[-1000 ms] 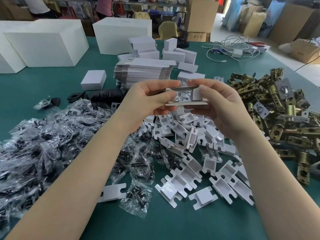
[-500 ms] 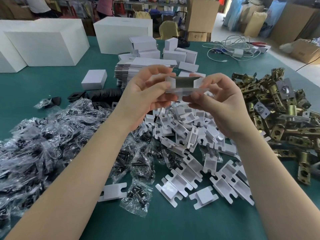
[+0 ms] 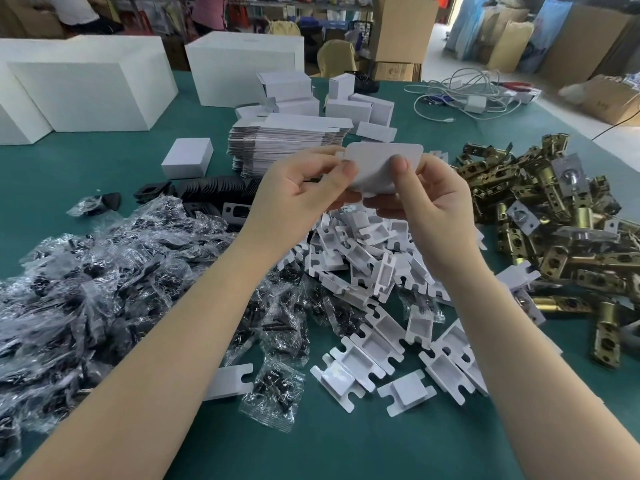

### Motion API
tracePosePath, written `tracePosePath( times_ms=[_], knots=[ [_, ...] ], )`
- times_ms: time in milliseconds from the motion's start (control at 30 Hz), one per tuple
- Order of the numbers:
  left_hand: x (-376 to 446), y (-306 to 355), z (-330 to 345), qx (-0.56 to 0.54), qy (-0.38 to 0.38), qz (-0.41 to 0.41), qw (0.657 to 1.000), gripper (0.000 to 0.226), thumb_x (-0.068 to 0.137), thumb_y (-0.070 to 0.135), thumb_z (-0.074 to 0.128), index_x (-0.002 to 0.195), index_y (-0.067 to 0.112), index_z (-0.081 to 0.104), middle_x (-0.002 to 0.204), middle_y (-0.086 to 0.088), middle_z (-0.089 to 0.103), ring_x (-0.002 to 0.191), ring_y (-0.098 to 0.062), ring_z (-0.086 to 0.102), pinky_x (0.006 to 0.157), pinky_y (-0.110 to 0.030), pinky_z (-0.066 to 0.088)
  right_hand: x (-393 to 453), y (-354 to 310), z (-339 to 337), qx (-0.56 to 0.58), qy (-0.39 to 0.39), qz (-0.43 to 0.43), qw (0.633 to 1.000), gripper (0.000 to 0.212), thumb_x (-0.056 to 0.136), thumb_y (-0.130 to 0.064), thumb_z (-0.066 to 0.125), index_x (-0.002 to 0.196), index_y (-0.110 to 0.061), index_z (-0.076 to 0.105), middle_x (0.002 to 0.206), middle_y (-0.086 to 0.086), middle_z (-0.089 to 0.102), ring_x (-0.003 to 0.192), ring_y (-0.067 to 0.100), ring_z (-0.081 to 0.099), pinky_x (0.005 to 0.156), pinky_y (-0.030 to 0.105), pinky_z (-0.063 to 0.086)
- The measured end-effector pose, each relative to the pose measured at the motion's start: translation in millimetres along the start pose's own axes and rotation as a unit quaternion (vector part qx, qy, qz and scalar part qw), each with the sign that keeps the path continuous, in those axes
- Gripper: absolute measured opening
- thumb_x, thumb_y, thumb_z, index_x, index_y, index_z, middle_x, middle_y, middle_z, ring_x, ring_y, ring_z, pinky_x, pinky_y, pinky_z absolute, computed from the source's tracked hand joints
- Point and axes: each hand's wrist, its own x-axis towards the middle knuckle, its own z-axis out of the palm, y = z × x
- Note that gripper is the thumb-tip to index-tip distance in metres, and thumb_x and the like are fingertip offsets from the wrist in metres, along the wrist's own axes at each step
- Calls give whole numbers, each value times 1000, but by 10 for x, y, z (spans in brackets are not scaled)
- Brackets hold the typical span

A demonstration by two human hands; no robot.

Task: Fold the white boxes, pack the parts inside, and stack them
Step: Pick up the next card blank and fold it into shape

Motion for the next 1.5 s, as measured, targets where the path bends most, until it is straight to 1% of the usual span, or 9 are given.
tracePosePath(
  times_ms=[100, 233, 333, 500, 667, 900, 1167, 1300, 1500],
  knots=[
    [3, -57, 25, 31, 23, 4, 999, 25, 94, 29, 60, 111, 14, 71, 117, -9, 69, 91, -52, 65, 83, -67, 52, -5, 25, 51, -14, 23, -12, 1000, 17, 97, -32, 59, 82, -38, 65, 92, 13, 72, 80, 32, 73, 65, 40, 60],
    [-18, -64, 50, 35, 25, 9, 999, 35, 99, 18, 59, 133, 15, 58, 123, 0, 66, 108, -21, 67, 82, -40, 61, -3, 96, 80, -11, 40, -1, 999, 13, 97, -31, 59, 109, -29, 55, 104, 10, 71, 84, 25, 73, 65, 35, 60],
    [-15, -79, 56, 43, 35, -14, 998, 32, 96, 18, 62, 128, 16, 64, 120, 4, 69, 109, -14, 66, 85, -34, 59, -2, 108, 71, -14, 46, 6, 999, 25, 96, -26, 62, 115, -39, 52, 113, 6, 68, 98, 22, 70, 71, 38, 61],
    [-15, -95, 72, 5, 50, -54, 997, 12, 89, 29, 68, 99, 33, 73, 110, 7, 71, 95, -18, 72, 78, -34, 60, -6, 82, 66, -43, 52, 11, 998, 13, 95, -27, 64, 84, -32, 69, 83, -18, 69, 82, 15, 66, 70, 54, 58],
    [-26, -57, 120, -28, 47, -80, 995, 11, 88, 38, 67, 86, 44, 75, 101, 16, 73, 96, -15, 71, 81, -37, 60, 6, 74, 70, -30, 71, 8, 997, 22, 94, -28, 66, 73, -33, 69, 85, -20, 68, 77, 6, 63, 68, 49, 57],
    [-44, -43, 111, -86, 55, -138, 985, 10, 91, 31, 69, 98, 25, 73, 90, 5, 75, 89, -22, 74, 76, -32, 60, -2, 93, 99, -36, 82, 16, 996, 28, 91, -32, 68, 64, -35, 64, 126, -6, 62, 125, 2, 54, 85, 49, 58],
    [-44, -11, 169, -137, 77, -163, 974, 13, 91, 23, 71, 99, 33, 75, 87, 15, 74, 88, -22, 75, 75, -30, 61, -15, 70, 103, -25, 113, -5, 993, 6, 91, -23, 69, 91, -29, 67, 109, -8, 68, 109, 4, 62, 76, 39, 59],
    [-33, -7, 185, -169, 80, -184, 965, 25, 91, 15, 70, 108, 33, 71, 96, 14, 72, 93, -23, 74, 81, -33, 61, -27, 25, 119, 2, 93, 5, 996, 22, 92, -10, 65, 104, -27, 65, 117, -10, 65, 87, 8, 65, 73, 39, 57],
    [-29, 1, 190, -218, 58, -214, 950, 45, 89, -5, 59, 110, 34, 69, 96, 6, 74, 82, -17, 69, 76, -28, 59, -52, 11, 141, 23, 56, -2, 998, 40, 89, 5, 55, 106, -31, 62, 125, -16, 62, 93, 34, 50, 61, 20, 45]
  ],
)
